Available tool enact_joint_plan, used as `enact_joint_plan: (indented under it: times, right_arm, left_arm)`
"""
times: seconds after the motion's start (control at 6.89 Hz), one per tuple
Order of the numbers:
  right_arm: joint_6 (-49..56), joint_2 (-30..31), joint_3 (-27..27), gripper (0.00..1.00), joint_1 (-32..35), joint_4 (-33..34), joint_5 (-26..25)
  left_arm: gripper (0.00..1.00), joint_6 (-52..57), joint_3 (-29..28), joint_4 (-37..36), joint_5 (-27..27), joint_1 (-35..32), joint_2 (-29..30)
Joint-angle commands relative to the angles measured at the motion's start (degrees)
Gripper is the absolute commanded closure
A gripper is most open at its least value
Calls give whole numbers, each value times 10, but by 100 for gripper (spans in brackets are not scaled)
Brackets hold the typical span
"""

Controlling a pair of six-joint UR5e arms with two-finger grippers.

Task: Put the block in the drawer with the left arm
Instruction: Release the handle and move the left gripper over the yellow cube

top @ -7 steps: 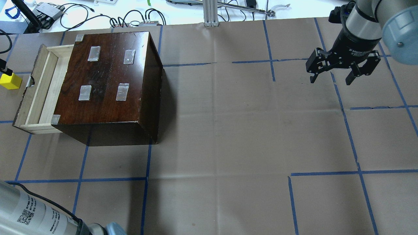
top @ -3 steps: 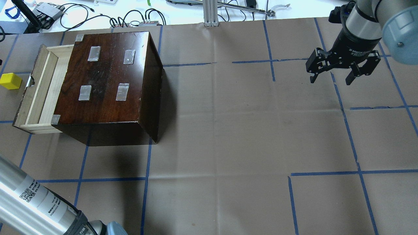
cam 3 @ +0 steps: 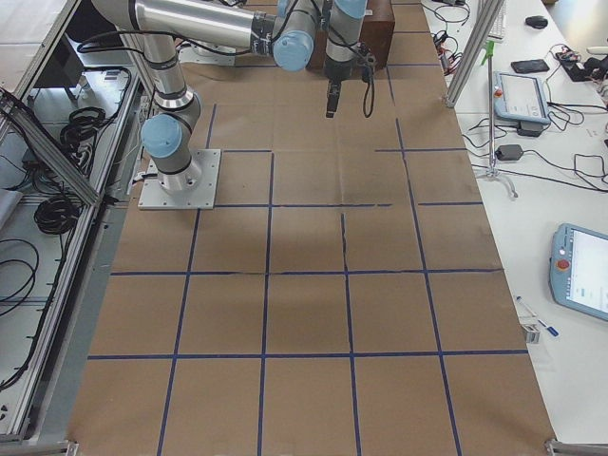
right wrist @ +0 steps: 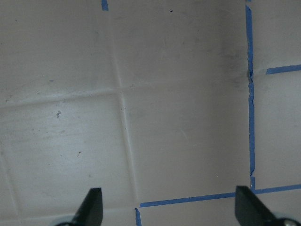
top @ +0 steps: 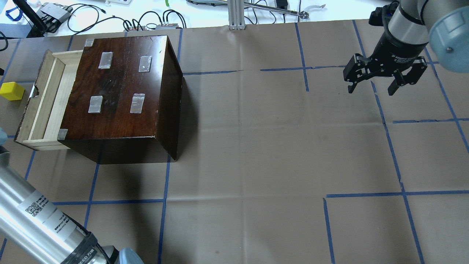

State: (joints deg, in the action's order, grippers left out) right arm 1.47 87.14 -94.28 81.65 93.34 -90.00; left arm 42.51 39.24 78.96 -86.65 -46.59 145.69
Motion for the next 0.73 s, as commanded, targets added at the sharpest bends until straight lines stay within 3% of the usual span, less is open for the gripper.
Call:
enact_joint_plan:
  times: [0.0, 0.58]
  right_arm:
    - [-1, 1, 0, 0, 0, 0, 0]
    - [-1, 1, 0, 0, 0, 0, 0]
  left_arm:
    - [1, 8, -22, 4, 0, 6, 42]
    - [2, 7, -25, 0, -3, 5, 86]
